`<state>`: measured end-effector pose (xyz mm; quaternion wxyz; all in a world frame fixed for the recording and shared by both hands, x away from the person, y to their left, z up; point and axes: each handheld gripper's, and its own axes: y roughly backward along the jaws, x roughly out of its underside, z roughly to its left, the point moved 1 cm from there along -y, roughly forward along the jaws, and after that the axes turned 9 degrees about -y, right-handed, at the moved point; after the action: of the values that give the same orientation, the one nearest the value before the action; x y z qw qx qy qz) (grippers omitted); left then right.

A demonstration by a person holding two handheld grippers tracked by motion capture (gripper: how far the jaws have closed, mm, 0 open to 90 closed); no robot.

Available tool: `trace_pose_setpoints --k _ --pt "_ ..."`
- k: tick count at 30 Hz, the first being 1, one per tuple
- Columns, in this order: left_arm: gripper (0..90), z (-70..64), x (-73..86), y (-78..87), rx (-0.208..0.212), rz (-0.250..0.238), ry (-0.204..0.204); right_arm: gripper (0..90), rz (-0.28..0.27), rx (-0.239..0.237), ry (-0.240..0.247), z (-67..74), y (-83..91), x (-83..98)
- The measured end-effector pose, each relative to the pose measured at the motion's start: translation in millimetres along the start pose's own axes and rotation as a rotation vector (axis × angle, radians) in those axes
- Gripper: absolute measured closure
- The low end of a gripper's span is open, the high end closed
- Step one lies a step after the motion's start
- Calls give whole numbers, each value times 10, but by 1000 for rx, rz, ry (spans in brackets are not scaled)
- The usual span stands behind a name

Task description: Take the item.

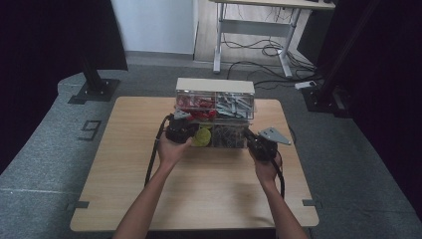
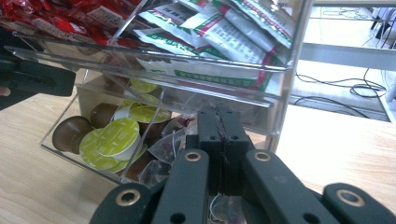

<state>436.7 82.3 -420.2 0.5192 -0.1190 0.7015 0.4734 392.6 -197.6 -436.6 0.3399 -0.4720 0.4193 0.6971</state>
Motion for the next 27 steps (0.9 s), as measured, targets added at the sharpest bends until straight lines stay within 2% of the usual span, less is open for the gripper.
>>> trace_pose_setpoints --k 27 --pt "891 -11 -8 -1 -4 2 -3 890 -20 61 -18 -319 197 -36"
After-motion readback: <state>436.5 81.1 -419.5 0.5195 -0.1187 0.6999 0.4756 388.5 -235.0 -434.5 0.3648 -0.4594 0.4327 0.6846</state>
